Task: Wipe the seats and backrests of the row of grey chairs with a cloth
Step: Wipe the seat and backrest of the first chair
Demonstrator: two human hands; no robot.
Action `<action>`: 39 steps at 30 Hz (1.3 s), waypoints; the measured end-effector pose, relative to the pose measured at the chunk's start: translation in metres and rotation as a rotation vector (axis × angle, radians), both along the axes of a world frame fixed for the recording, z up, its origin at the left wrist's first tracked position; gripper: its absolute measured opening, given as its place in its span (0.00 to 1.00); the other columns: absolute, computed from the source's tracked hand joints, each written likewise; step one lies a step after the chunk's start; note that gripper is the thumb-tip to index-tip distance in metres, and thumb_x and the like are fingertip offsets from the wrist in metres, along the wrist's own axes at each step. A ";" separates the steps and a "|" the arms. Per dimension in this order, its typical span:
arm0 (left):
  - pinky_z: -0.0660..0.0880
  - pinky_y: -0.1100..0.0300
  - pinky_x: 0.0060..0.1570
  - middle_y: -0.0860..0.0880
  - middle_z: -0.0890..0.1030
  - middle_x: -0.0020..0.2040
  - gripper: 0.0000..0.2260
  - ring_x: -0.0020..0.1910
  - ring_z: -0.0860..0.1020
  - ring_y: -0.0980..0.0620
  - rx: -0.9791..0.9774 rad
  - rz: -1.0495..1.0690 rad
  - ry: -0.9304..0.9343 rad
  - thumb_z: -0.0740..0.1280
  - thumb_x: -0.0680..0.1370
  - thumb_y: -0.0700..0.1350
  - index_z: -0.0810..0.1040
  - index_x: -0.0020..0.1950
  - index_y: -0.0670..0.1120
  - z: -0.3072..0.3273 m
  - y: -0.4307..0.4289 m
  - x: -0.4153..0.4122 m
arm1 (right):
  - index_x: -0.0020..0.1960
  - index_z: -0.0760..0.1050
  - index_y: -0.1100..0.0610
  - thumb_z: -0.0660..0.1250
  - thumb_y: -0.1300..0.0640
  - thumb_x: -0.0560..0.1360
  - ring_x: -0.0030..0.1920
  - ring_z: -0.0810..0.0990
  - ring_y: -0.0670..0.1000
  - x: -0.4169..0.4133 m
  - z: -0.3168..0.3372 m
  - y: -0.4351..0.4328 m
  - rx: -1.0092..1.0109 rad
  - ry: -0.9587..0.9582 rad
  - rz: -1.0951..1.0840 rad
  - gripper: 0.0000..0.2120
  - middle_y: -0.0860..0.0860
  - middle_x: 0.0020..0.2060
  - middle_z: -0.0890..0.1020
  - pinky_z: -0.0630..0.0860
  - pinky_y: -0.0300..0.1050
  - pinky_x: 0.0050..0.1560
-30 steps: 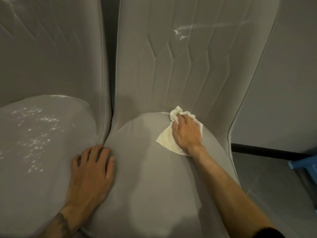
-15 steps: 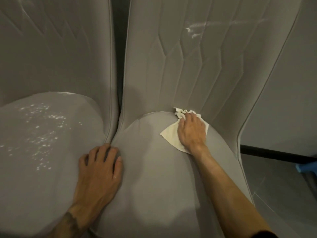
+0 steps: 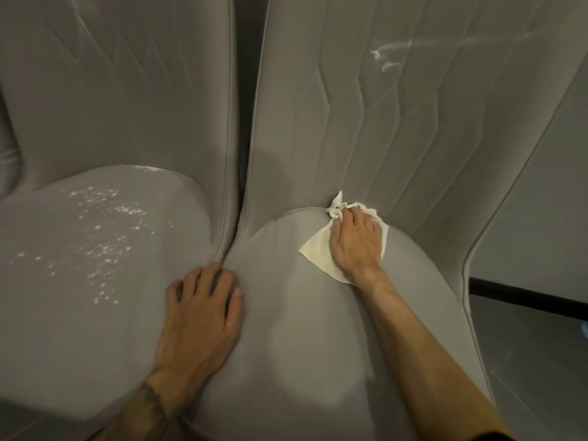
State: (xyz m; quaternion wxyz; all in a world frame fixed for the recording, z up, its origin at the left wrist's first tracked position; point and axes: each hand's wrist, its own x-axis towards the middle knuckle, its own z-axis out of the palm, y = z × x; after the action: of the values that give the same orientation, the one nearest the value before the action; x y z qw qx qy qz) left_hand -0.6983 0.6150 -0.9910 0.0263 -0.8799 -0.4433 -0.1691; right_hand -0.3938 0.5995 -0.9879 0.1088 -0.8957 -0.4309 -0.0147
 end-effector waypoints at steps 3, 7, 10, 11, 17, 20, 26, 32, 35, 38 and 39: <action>0.72 0.41 0.59 0.44 0.79 0.63 0.17 0.60 0.77 0.40 -0.035 0.001 0.006 0.55 0.83 0.52 0.79 0.61 0.47 0.001 -0.001 -0.001 | 0.67 0.74 0.56 0.51 0.50 0.85 0.68 0.73 0.58 -0.054 -0.005 0.039 0.009 0.012 0.177 0.19 0.55 0.67 0.77 0.64 0.53 0.70; 0.71 0.41 0.61 0.45 0.78 0.64 0.16 0.60 0.76 0.42 -0.056 0.005 0.003 0.54 0.84 0.53 0.78 0.62 0.48 0.000 -0.001 -0.001 | 0.71 0.72 0.53 0.51 0.48 0.86 0.72 0.71 0.54 -0.031 -0.006 0.024 -0.016 0.031 0.372 0.20 0.51 0.69 0.76 0.62 0.51 0.75; 0.71 0.42 0.61 0.46 0.78 0.63 0.15 0.60 0.76 0.42 -0.042 0.015 0.009 0.55 0.84 0.52 0.78 0.61 0.48 0.001 -0.002 0.000 | 0.71 0.72 0.54 0.51 0.48 0.86 0.74 0.69 0.54 -0.010 -0.003 0.015 0.011 0.052 0.203 0.20 0.51 0.70 0.75 0.61 0.51 0.75; 0.71 0.42 0.61 0.46 0.78 0.63 0.15 0.60 0.76 0.42 -0.047 0.017 0.006 0.55 0.84 0.52 0.78 0.61 0.48 0.001 -0.002 -0.001 | 0.71 0.72 0.53 0.50 0.48 0.86 0.73 0.70 0.54 -0.022 0.000 0.021 -0.011 0.029 0.159 0.20 0.51 0.70 0.75 0.61 0.51 0.74; 0.72 0.42 0.61 0.46 0.78 0.63 0.16 0.60 0.76 0.42 -0.062 0.005 -0.006 0.55 0.83 0.52 0.77 0.61 0.48 -0.001 -0.001 -0.002 | 0.64 0.76 0.55 0.51 0.48 0.86 0.66 0.76 0.56 -0.064 0.001 0.024 0.062 0.020 0.491 0.19 0.53 0.61 0.80 0.66 0.51 0.70; 0.70 0.43 0.60 0.46 0.78 0.63 0.14 0.60 0.75 0.42 -0.030 -0.001 -0.006 0.56 0.83 0.52 0.77 0.61 0.48 -0.003 0.000 -0.003 | 0.69 0.74 0.54 0.50 0.49 0.87 0.70 0.73 0.55 -0.031 0.002 0.021 0.027 0.038 0.322 0.19 0.52 0.66 0.78 0.64 0.50 0.73; 0.71 0.43 0.59 0.47 0.78 0.64 0.13 0.60 0.76 0.43 -0.023 0.007 0.000 0.56 0.83 0.52 0.77 0.61 0.49 -0.007 0.002 -0.003 | 0.62 0.77 0.54 0.51 0.50 0.85 0.63 0.76 0.57 -0.108 -0.003 0.034 0.071 0.007 0.383 0.19 0.54 0.60 0.81 0.70 0.53 0.67; 0.70 0.44 0.59 0.47 0.77 0.63 0.14 0.60 0.75 0.43 0.010 0.002 -0.009 0.56 0.83 0.52 0.77 0.62 0.50 -0.010 0.003 -0.005 | 0.71 0.74 0.52 0.51 0.52 0.87 0.72 0.73 0.55 -0.019 0.008 0.014 0.016 -0.035 0.365 0.19 0.52 0.69 0.78 0.64 0.51 0.74; 0.70 0.44 0.59 0.48 0.77 0.63 0.13 0.60 0.75 0.43 0.020 0.002 -0.019 0.57 0.84 0.52 0.77 0.62 0.50 -0.011 0.004 -0.004 | 0.70 0.73 0.54 0.49 0.52 0.87 0.73 0.71 0.54 -0.001 0.001 0.015 -0.012 0.004 0.185 0.19 0.52 0.70 0.76 0.63 0.51 0.74; 0.70 0.44 0.59 0.48 0.77 0.62 0.12 0.59 0.75 0.43 0.024 0.004 -0.053 0.57 0.83 0.52 0.76 0.60 0.50 -0.012 0.003 -0.002 | 0.66 0.77 0.55 0.50 0.50 0.86 0.67 0.76 0.57 -0.040 0.003 0.034 0.018 -0.007 0.056 0.20 0.54 0.64 0.80 0.66 0.53 0.68; 0.70 0.43 0.59 0.48 0.77 0.62 0.12 0.59 0.75 0.44 0.022 0.006 -0.053 0.57 0.83 0.53 0.76 0.60 0.51 -0.013 0.004 -0.003 | 0.65 0.77 0.54 0.50 0.50 0.85 0.65 0.76 0.57 -0.057 0.003 0.042 0.029 -0.015 0.080 0.20 0.54 0.63 0.81 0.67 0.53 0.66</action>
State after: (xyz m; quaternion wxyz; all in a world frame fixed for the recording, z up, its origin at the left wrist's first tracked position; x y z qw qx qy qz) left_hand -0.7014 0.6189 -1.0042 0.0249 -0.8734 -0.4447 -0.1970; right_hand -0.4511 0.6413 -0.9848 0.1192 -0.8759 -0.4670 -0.0234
